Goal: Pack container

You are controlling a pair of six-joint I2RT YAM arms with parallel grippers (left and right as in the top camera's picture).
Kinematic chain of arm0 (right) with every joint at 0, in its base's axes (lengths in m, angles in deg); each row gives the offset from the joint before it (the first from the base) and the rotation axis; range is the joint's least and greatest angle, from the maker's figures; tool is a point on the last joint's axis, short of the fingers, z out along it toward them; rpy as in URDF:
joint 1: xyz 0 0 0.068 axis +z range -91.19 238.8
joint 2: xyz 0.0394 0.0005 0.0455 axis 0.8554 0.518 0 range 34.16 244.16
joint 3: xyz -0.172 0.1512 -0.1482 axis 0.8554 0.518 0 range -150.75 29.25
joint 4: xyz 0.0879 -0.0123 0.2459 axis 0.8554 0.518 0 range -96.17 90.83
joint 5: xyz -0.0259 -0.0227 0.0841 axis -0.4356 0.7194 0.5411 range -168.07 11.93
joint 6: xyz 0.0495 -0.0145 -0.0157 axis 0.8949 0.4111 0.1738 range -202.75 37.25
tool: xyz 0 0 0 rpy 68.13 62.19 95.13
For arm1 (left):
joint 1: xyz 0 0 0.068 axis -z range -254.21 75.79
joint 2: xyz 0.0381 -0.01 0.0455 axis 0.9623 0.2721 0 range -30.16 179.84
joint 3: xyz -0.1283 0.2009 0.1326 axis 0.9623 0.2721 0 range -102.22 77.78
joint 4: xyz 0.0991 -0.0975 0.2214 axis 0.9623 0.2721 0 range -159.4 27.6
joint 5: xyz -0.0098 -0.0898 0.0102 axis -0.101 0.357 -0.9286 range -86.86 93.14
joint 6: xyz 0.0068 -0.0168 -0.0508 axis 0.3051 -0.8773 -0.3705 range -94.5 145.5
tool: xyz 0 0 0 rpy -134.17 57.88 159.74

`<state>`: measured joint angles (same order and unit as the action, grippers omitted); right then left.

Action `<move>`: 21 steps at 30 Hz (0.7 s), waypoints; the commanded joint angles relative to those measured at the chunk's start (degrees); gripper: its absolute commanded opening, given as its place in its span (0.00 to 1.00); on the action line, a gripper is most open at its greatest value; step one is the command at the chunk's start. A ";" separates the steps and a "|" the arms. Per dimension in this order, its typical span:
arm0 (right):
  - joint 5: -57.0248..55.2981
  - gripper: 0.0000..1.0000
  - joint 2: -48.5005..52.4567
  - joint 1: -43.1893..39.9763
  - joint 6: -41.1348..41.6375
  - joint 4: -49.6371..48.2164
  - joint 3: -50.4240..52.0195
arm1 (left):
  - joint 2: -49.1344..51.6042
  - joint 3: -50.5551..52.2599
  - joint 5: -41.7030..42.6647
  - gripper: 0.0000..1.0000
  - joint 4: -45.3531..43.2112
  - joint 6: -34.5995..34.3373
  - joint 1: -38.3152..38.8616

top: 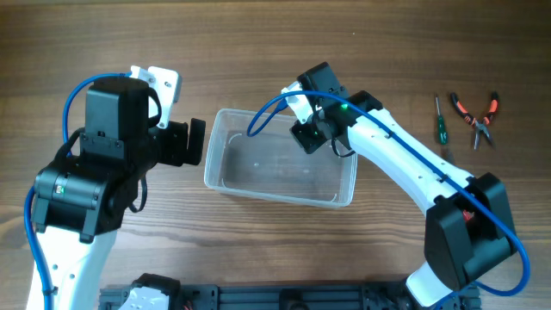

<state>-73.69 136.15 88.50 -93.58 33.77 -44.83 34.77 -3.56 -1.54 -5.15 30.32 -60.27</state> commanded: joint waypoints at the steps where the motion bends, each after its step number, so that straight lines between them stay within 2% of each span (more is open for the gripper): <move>1: -7.02 0.13 0.76 0.13 0.74 -0.66 -0.83 | 0.11 -0.33 -0.52 1.00 -0.11 -0.83 0.04; 5: -9.79 0.12 0.76 0.07 2.93 -2.49 -0.83 | 0.11 -0.33 -0.52 1.00 -0.09 -0.83 0.04; 8: -11.52 0.08 0.76 -0.02 4.83 -3.54 -0.83 | 0.11 -0.33 -0.55 0.99 -0.09 -0.83 0.04; 15: -13.70 0.10 0.76 -0.04 9.42 -8.68 -0.83 | 0.11 -0.33 -0.52 1.00 0.20 -0.83 0.04; 17: -13.66 0.13 0.76 -0.13 9.94 -10.27 -0.83 | 0.11 -0.33 -0.52 0.99 0.35 -0.83 0.04; 21: -13.77 0.12 0.76 -0.13 10.99 -10.75 -0.83 | 0.11 -0.33 -0.55 1.00 0.57 -0.81 0.04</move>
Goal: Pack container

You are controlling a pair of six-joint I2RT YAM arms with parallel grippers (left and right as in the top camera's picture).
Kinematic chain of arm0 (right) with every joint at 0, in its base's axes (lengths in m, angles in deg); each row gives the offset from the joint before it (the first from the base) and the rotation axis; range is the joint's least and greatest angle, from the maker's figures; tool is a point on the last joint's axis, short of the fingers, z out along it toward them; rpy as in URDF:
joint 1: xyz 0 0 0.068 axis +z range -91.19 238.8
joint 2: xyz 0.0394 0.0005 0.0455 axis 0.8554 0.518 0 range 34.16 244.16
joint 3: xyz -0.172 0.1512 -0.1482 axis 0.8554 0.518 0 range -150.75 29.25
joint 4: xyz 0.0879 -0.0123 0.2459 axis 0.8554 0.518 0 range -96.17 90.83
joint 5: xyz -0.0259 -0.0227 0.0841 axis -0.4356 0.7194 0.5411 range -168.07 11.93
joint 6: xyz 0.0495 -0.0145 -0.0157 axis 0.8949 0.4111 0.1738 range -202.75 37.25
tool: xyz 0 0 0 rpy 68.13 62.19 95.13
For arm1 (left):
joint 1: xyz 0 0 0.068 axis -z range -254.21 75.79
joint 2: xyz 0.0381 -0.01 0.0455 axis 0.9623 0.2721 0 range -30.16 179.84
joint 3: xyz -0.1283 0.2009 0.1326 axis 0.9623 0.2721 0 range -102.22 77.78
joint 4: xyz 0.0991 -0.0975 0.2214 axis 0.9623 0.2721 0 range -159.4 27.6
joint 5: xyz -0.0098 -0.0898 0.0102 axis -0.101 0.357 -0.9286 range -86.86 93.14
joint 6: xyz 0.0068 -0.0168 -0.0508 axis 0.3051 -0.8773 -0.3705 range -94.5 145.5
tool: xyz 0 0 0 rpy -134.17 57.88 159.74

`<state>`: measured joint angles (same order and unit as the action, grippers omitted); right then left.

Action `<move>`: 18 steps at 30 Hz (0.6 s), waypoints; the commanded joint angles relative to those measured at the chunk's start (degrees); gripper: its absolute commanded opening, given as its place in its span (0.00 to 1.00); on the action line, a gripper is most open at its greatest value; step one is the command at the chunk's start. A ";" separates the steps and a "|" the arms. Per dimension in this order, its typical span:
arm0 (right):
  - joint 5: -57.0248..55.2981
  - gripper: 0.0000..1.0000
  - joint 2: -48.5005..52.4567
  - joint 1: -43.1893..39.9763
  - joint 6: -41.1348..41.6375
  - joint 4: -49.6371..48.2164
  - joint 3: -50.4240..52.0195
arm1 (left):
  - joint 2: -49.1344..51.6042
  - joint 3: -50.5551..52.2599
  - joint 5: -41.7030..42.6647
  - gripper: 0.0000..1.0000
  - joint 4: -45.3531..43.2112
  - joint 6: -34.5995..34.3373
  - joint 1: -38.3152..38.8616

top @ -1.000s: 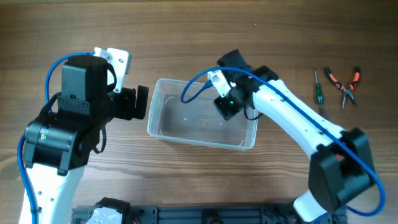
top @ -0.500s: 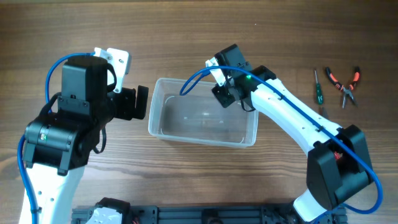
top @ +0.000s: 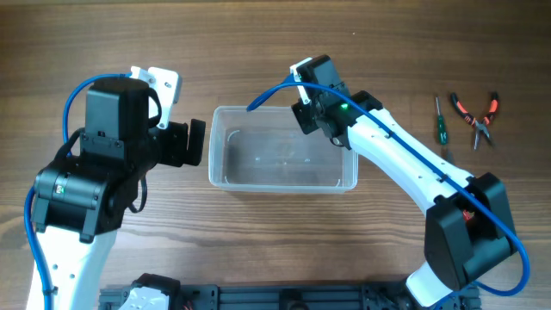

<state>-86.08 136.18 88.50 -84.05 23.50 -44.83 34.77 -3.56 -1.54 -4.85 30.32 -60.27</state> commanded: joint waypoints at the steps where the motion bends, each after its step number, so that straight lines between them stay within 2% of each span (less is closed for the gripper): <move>1: -1.42 0.04 0.55 -0.13 1.49 -0.24 -0.85 | 0.11 -0.33 -0.52 1.00 0.28 -0.81 0.04; 4: 1.31 0.04 -2.45 0.04 1.44 1.97 -0.85 | 0.11 -0.33 -0.55 1.00 0.92 -0.81 0.04; 6: 9.05 0.04 -6.43 0.04 -0.70 5.49 -0.85 | 0.11 -0.33 -0.55 1.00 0.90 -0.81 0.04; 7: 16.76 0.04 -7.63 0.04 -3.21 11.63 -0.79 | 0.11 -0.33 -0.52 1.00 0.87 -0.83 0.04; 10: 17.11 0.04 -3.91 0.04 -3.26 14.16 -0.39 | 0.11 -0.33 -0.52 1.00 0.85 -0.83 0.04; 14: 17.09 0.04 4.44 0.04 -3.41 10.80 -0.39 | 0.11 -0.33 -0.55 1.00 0.87 -0.83 0.04; 18: 16.87 0.04 7.39 0.04 -3.43 0.44 -0.39 | 0.11 -0.33 -0.52 1.00 0.87 -1.05 0.04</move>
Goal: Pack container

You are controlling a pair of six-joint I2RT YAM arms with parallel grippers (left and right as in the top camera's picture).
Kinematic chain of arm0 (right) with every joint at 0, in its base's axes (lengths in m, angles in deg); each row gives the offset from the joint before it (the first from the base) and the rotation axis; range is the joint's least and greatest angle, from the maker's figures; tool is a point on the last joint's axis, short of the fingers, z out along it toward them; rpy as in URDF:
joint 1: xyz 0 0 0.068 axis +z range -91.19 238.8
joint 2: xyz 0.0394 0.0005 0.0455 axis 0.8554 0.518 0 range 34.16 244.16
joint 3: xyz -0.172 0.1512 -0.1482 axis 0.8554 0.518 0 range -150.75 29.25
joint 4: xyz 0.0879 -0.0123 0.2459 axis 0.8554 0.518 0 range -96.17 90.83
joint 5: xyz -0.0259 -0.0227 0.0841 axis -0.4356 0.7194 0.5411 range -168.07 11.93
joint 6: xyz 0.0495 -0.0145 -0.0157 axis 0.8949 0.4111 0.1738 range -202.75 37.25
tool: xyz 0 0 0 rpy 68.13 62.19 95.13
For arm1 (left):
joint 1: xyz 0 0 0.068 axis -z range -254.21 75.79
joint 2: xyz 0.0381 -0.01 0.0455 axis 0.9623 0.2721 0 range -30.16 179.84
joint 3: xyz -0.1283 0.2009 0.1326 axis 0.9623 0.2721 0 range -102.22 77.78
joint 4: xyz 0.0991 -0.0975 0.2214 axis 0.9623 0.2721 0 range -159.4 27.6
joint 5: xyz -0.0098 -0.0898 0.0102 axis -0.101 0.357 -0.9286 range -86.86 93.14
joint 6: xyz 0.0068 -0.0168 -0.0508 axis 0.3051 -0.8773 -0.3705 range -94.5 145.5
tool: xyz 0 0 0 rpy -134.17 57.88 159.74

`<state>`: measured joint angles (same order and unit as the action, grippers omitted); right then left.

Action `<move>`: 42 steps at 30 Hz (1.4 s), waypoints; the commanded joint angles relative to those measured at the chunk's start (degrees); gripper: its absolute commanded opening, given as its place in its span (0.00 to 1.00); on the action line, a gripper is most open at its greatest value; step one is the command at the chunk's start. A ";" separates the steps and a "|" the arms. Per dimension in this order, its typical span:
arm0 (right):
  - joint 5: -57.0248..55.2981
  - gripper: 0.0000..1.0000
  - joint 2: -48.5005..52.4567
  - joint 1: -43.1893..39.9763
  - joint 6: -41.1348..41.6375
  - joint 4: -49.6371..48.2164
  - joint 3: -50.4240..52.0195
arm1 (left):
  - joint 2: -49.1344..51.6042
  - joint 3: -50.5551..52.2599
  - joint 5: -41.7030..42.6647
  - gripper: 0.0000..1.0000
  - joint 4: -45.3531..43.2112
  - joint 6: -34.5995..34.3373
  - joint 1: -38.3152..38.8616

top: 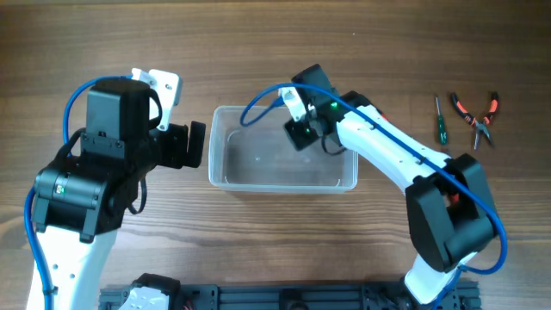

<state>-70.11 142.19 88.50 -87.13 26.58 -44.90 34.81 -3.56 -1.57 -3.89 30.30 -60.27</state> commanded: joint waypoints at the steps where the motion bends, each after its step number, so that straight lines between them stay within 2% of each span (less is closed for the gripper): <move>1: 0.90 0.04 1.51 0.04 -0.35 -4.15 -0.33 | 0.07 -0.33 -0.50 1.00 -0.07 -1.22 0.07; 16: -12.28 0.04 1.49 0.02 6.51 -9.79 -0.42 | 0.07 -0.33 -0.50 1.00 -0.07 -1.25 0.04; 24: -12.63 0.04 1.14 0.02 4.37 -12.59 -0.96 | 0.07 -0.33 -0.50 1.00 -0.07 -1.25 0.04; 28: -8.57 0.05 -3.26 0.04 4.44 -7.43 -0.96 | 0.07 -0.33 -0.50 1.00 -0.09 -1.22 0.04; 30: -7.45 0.16 -8.39 0.04 4.39 0.39 -0.96 | 0.07 -0.33 -0.50 1.00 -0.09 -1.22 0.04; 32: -7.50 0.33 -16.90 -0.11 4.42 9.62 -0.98 | 0.07 -0.33 -0.50 1.00 -0.09 -1.22 0.04; 33: -7.50 0.59 -21.51 -0.79 4.85 12.90 -1.03 | 0.07 -0.33 -0.50 1.00 -0.09 -1.20 0.04; 34: -7.52 0.91 -26.08 -2.51 5.57 15.91 -1.44 | 0.07 -0.33 -0.50 1.00 -0.09 -1.20 0.04; 35: -7.34 1.00 -29.33 -5.38 5.97 19.04 -2.69 | 0.07 -0.33 -0.50 1.00 -0.09 -1.20 0.04; 38: -2.36 1.00 -30.82 -20.41 -0.13 29.79 -12.13 | 0.07 -0.33 -0.31 1.00 -0.09 -1.22 0.07; 42: 1.62 1.00 -22.69 -35.04 -10.64 36.26 -24.35 | 0.07 -0.33 -0.31 1.00 -0.09 -1.20 0.07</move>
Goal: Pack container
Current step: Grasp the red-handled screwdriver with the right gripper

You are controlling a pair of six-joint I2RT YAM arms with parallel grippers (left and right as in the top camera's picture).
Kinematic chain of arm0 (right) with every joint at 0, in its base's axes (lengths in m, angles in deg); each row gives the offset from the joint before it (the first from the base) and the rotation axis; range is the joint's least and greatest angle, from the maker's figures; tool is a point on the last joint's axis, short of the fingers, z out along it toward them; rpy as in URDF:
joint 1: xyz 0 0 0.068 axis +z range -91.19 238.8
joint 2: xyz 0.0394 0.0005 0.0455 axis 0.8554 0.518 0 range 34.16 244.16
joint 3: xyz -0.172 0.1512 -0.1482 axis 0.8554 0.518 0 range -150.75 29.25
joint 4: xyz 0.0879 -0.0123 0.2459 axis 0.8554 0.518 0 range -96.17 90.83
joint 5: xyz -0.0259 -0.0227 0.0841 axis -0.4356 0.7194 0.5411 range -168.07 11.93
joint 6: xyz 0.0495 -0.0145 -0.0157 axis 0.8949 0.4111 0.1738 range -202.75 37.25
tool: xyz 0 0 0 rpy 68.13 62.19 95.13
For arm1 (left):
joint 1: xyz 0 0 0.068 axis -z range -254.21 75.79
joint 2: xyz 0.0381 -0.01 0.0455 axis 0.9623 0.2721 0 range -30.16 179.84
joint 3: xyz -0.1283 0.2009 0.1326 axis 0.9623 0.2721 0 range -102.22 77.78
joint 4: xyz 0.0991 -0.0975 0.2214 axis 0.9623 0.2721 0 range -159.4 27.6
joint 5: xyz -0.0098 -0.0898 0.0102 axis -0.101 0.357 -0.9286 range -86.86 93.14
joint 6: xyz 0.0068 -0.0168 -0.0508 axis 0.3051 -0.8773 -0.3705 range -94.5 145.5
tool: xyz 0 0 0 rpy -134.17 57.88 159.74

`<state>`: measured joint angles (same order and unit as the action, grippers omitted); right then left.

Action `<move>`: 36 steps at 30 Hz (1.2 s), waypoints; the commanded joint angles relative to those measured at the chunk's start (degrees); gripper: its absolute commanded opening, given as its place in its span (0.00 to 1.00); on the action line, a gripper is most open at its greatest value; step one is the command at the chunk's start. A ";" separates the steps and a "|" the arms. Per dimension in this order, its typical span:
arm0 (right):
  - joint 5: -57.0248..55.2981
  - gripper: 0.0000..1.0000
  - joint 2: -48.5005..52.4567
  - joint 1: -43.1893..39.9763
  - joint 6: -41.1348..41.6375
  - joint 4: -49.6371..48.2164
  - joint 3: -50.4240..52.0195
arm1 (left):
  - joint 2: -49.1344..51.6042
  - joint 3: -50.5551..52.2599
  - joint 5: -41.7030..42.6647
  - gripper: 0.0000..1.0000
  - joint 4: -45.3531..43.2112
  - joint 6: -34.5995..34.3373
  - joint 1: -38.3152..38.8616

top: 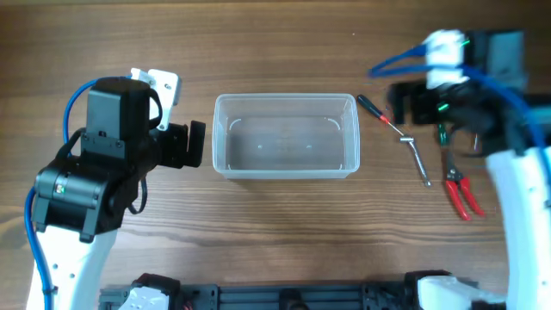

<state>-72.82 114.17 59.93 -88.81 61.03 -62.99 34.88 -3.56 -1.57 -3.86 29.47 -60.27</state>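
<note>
The clear plastic container [225, 138] stands in the middle of the table, square to the edges and with nothing in it. My left gripper [187, 143] hangs just outside its left wall, fingers slightly apart and empty. To the right of the container my right gripper [405, 103] shows blurred above the tools, its jaws unclear. Beside the container's right wall lie a red-handled screwdriver [372, 105] and a metal hex key [418, 157]. Red-handled pliers [461, 193] lie further right. A green screwdriver [442, 132] peeks out under the right arm.
The right arm [516, 198] runs down the right edge of the view. The bulky left arm [86, 189] covers the left third of the table. Bare wood lies behind and in front of the container.
My right gripper was inside the container at its back wall and is now off to the right above the tools. The pliers lie nearer the front, and a red screwdriver and hex key now show.
The container lay skewed with my right gripper at its back right rim. It then stood square, with the gripper at the rim and afterwards inside. Now the gripper is out to the right, over tools laid out differently. The left arm kept still.
</note>
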 commanded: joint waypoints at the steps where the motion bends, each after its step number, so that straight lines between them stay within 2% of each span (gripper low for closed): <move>1: 4.98 1.00 8.07 -8.20 -13.18 3.52 -8.63 | 0.00 -0.33 -0.31 1.00 -0.11 -0.39 0.07; 3: 4.72 1.00 14.53 -9.14 -21.77 5.42 -11.76 | 0.00 -0.33 -0.31 1.00 -0.11 -0.37 0.04; 5: 4.72 1.00 19.52 -9.03 -25.11 5.25 -12.24 | 0.00 -0.33 -0.31 1.00 -0.11 -0.37 0.07; 8: 4.70 1.00 29.55 -8.20 -25.42 5.05 -12.24 | 0.00 -0.33 -0.31 1.00 -0.09 -0.48 0.04; 12: 2.21 1.00 37.00 -5.53 -22.18 0.76 -12.24 | 0.13 -0.33 -1.46 1.00 -1.22 -6.78 -0.50; 15: 2.08 1.00 39.69 -3.30 -22.45 -2.75 -12.22 | 1.36 -0.33 -1.62 1.00 -1.95 -12.07 -5.40; 23: 3.30 1.00 45.55 -2.16 -24.15 -5.90 -12.11 | 5.49 -0.33 -0.26 1.00 -3.43 -13.64 -22.91; 36: 0.31 0.99 52.35 2.08 -27.23 -3.61 -12.00 | 5.49 -0.33 2.75 1.00 -3.52 -13.66 -24.17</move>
<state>-71.27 165.64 60.70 -113.42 57.22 -74.40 40.38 -3.56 0.05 -7.30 16.55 -84.08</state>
